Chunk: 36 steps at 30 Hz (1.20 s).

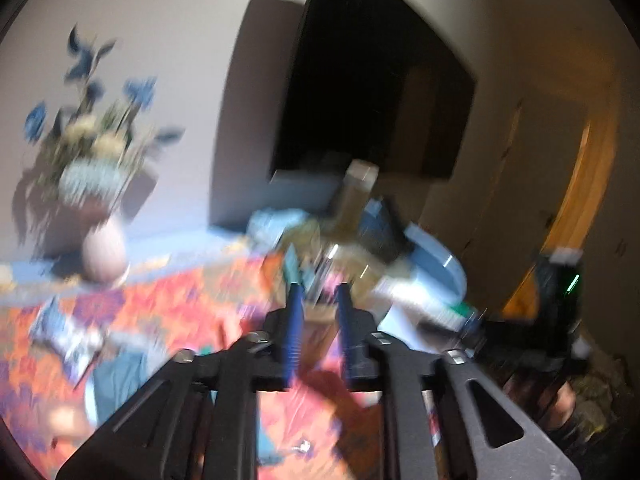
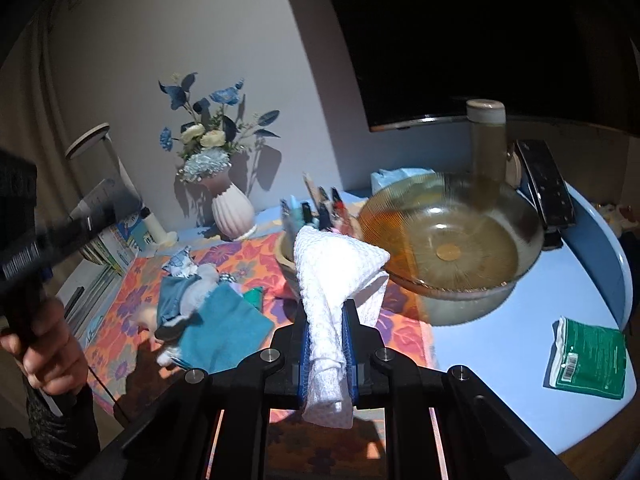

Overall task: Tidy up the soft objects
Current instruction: 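Carry the white towel and teal cloth with both tools over the amber glass bowl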

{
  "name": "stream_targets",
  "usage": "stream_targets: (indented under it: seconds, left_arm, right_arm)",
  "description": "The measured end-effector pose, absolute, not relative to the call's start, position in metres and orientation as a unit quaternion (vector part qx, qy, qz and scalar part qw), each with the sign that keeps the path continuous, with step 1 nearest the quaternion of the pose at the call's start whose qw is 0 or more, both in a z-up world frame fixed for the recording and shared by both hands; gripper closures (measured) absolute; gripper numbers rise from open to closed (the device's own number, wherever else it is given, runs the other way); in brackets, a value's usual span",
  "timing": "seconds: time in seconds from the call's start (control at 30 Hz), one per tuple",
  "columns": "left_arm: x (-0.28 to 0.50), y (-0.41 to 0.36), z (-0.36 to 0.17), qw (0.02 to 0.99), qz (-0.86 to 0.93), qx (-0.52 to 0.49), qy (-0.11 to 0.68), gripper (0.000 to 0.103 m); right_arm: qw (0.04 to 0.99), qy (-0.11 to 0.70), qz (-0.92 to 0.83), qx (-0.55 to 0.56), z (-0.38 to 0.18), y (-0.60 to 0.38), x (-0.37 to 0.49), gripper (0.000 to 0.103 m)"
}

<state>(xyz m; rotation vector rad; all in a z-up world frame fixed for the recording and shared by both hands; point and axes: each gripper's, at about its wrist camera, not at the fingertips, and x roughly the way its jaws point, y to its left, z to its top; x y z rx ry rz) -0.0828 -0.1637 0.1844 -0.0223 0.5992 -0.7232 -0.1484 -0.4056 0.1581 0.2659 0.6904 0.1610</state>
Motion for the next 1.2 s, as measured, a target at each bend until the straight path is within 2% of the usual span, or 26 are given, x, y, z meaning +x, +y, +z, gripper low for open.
stream_targets:
  seconds: [0.03, 0.1, 0.3, 0.43, 0.47, 0.5, 0.53, 0.67, 0.87, 0.9, 1.0, 1.07, 1.1, 1.13, 1.17, 1.2]
  left_arm:
    - [-0.083, -0.161, 0.172, 0.89, -0.338, -0.011, 0.306, 0.05]
    - [-0.085, -0.155, 0.139, 0.888, -0.303, -0.014, 0.346, 0.034]
    - [-0.1, -0.141, 0.084, 0.873, -0.254, 0.002, 0.416, 0.034]
    - [-0.105, -0.148, 0.083, 0.907, -0.18, 0.056, 0.378, 0.033]
    - [-0.105, -0.15, 0.083, 0.914, -0.166, 0.068, 0.365, 0.03]
    - [-0.101, -0.154, 0.081, 0.915, -0.162, 0.079, 0.36, 0.021]
    - [-0.097, -0.156, 0.078, 0.913, -0.164, 0.083, 0.364, 0.019]
    - [-0.078, -0.168, 0.052, 0.889, -0.185, 0.092, 0.409, 0.019]
    - [-0.069, -0.198, 0.032, 0.876, -0.201, 0.114, 0.422, 0.019]
    - [-0.07, -0.202, 0.029, 0.876, -0.196, 0.123, 0.423, 0.021]
    - [-0.066, -0.206, 0.016, 0.87, -0.183, 0.137, 0.437, 0.04]
    - [-0.064, -0.2, 0.015, 0.874, -0.188, 0.12, 0.433, 0.042]
    - [-0.063, -0.197, 0.015, 0.874, -0.188, 0.114, 0.433, 0.049]
    - [-0.062, -0.195, 0.016, 0.876, -0.19, 0.107, 0.431, 0.067]
    - [-0.061, -0.193, 0.018, 0.876, -0.194, 0.102, 0.43, 0.076]
    - [-0.06, -0.192, 0.02, 0.875, -0.2, 0.097, 0.429, 0.089]
  right_arm:
    - [0.928, 0.34, 0.079, 0.131, 0.155, -0.407, -0.149, 0.089]
    - [0.924, 0.346, 0.085, 0.139, 0.148, -0.41, -0.149, 0.089]
    - [0.914, 0.362, 0.1, 0.153, 0.128, -0.408, -0.146, 0.089]
    - [0.909, 0.372, 0.107, 0.157, 0.118, -0.406, -0.143, 0.089]
    - [0.907, 0.375, 0.108, 0.158, 0.116, -0.405, -0.142, 0.089]
    - [0.907, 0.376, 0.109, 0.158, 0.115, -0.404, -0.141, 0.089]
    - [0.906, 0.377, 0.109, 0.159, 0.114, -0.404, -0.141, 0.089]
    - [0.904, 0.378, 0.109, 0.167, 0.109, -0.409, -0.14, 0.089]
    - [0.893, 0.39, 0.117, 0.191, 0.097, -0.414, -0.133, 0.089]
    - [0.893, 0.392, 0.116, 0.189, 0.096, -0.414, -0.132, 0.089]
    - [0.892, 0.395, 0.115, 0.189, 0.092, -0.415, -0.129, 0.089]
    - [0.891, 0.396, 0.113, 0.19, 0.091, -0.418, -0.128, 0.089]
    - [0.891, 0.397, 0.111, 0.191, 0.09, -0.419, -0.127, 0.089]
    - [0.89, 0.399, 0.111, 0.193, 0.088, -0.42, -0.125, 0.089]
    - [0.889, 0.4, 0.111, 0.195, 0.087, -0.42, -0.124, 0.089]
    - [0.888, 0.402, 0.111, 0.196, 0.085, -0.42, -0.123, 0.089]
